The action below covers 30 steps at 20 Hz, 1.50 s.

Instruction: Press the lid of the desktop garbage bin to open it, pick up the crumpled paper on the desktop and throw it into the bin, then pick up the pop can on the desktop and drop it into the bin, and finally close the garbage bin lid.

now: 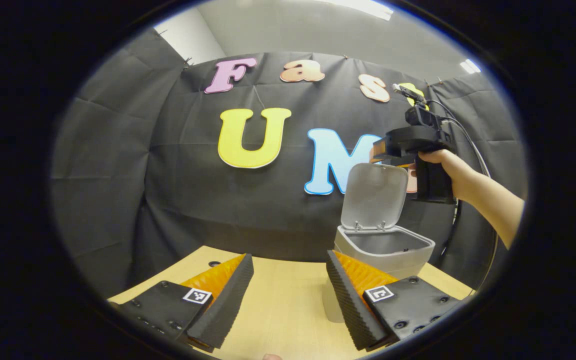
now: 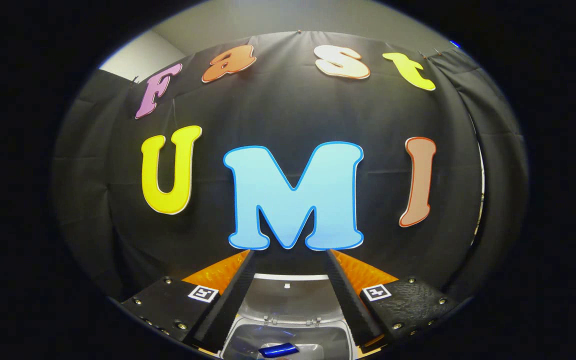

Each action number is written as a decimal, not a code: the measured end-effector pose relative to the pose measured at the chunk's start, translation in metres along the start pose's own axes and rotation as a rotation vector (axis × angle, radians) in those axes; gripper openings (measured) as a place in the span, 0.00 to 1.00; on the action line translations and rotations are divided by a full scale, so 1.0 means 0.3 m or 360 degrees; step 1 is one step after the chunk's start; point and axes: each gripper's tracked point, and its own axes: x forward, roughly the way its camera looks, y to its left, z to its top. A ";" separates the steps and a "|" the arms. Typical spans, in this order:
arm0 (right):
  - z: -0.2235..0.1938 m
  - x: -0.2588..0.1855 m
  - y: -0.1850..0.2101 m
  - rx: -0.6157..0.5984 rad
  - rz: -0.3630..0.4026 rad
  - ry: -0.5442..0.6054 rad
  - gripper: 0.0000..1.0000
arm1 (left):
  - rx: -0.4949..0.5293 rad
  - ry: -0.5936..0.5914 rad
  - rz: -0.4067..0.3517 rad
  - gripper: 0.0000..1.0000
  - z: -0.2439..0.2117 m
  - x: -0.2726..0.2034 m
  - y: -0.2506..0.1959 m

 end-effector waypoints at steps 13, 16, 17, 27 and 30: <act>-0.068 -0.154 0.016 -0.0002 0.0009 0.0031 0.89 | -0.0004 -0.0031 -0.0039 0.96 0.011 -0.056 -0.026; -0.095 -0.190 0.021 -0.0007 0.0004 0.0035 0.89 | 0.0018 -0.0046 -0.0032 0.96 0.018 -0.074 -0.007; -0.109 -0.204 0.023 -0.0002 0.0003 0.0043 0.89 | 0.0022 -0.0048 -0.0031 0.96 0.020 -0.079 -0.005; -0.246 -0.277 0.035 0.0015 0.0005 0.0168 0.89 | 0.0021 -0.0072 -0.0044 0.96 0.034 -0.111 -0.010; -0.306 -0.278 0.043 0.0013 0.0003 0.0241 0.89 | 0.0028 -0.0067 -0.0030 0.96 0.029 -0.123 0.005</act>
